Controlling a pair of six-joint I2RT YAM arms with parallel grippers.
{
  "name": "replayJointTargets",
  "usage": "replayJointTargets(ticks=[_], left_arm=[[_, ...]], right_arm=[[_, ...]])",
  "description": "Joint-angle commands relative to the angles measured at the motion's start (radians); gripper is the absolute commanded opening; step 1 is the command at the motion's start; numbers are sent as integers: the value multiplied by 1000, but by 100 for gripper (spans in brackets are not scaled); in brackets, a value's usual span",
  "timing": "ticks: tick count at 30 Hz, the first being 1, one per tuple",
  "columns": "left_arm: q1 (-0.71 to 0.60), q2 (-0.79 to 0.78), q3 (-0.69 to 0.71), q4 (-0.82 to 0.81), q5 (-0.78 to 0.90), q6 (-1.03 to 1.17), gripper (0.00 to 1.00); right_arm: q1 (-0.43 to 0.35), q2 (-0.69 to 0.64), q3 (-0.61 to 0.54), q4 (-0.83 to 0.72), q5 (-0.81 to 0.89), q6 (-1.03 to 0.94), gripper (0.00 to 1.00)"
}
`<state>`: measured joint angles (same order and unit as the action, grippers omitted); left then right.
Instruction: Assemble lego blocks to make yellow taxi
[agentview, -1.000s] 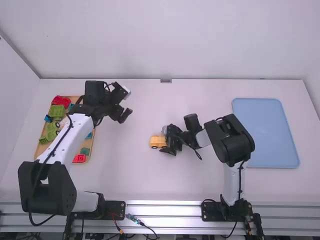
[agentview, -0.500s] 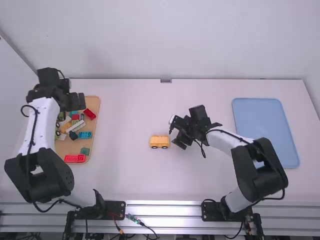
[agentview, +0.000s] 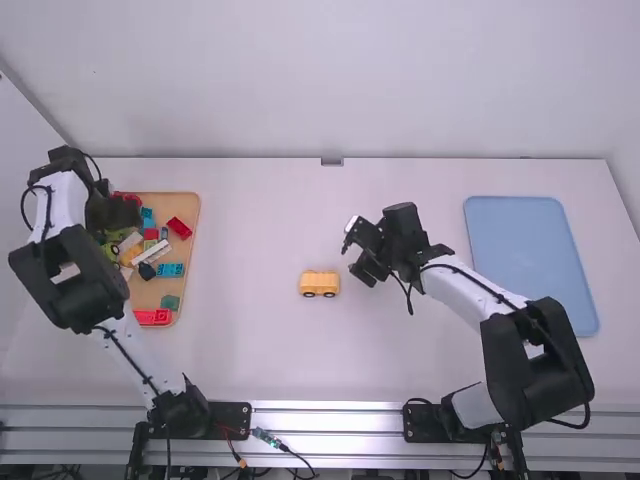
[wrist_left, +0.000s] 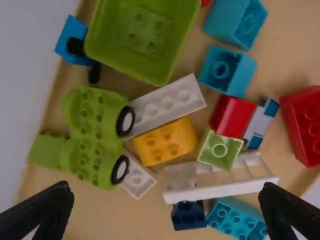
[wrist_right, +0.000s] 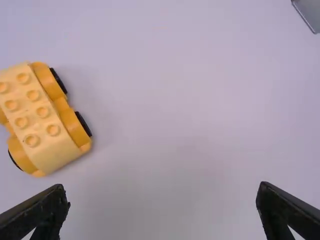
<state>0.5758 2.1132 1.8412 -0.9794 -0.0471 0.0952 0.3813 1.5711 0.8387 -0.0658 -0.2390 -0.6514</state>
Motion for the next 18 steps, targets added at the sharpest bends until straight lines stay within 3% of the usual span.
replayJointTargets(ticks=[1,5,10,18], left_arm=[[-17,8,23,2,79,74,99],[-19,8,-11,53,69,89,99],[-18,8,-27,113,-127,121,99],[1,10,-36,149,-84,509,99]], right_arm=[[-2,-16,19,12,10,12,99],[-2,-16,19,31,63,12,99],[-2,-16,19,48,141,12,99],[-2,-16,19,63,187,11,99]])
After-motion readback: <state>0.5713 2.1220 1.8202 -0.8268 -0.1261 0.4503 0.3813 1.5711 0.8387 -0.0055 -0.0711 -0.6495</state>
